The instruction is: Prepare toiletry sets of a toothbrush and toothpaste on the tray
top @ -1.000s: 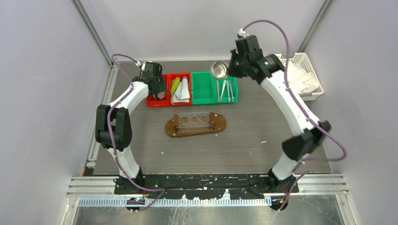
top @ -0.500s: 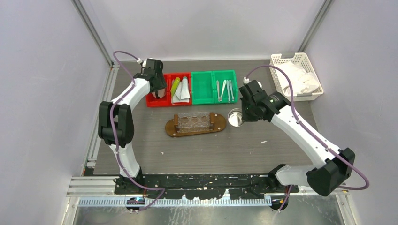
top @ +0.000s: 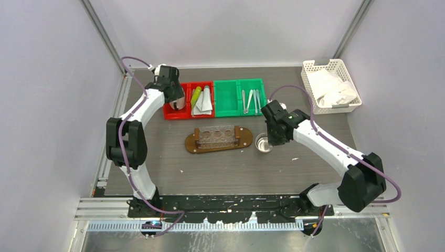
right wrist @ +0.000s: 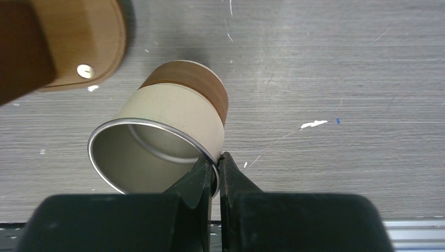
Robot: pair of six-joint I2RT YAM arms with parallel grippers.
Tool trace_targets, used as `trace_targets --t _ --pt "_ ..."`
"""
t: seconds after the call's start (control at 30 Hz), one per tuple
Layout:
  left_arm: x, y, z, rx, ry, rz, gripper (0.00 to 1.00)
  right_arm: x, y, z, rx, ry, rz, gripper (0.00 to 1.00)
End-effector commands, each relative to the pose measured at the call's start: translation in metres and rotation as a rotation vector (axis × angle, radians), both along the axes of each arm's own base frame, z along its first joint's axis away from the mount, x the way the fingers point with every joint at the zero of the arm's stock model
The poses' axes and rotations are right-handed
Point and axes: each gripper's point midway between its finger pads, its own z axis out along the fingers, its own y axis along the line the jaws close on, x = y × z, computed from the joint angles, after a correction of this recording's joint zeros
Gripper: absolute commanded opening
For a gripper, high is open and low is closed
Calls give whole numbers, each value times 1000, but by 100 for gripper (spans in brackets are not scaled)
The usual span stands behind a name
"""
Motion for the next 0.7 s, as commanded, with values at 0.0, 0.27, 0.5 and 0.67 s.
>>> trace_targets --t 0.0,0.27,0.5,0.67 --pt "11 11 20 12 -61 46 73 7 6 -18 13 -13 -9 1" --pt "33 4 0 7 -11 29 52 3 7 -29 26 7 -11 1" --pt "39 5 -11 22 26 28 52 1 8 -32 34 9 -7 1" --pt "40 5 -19 16 33 21 24 0 10 -35 43 17 -1 1"
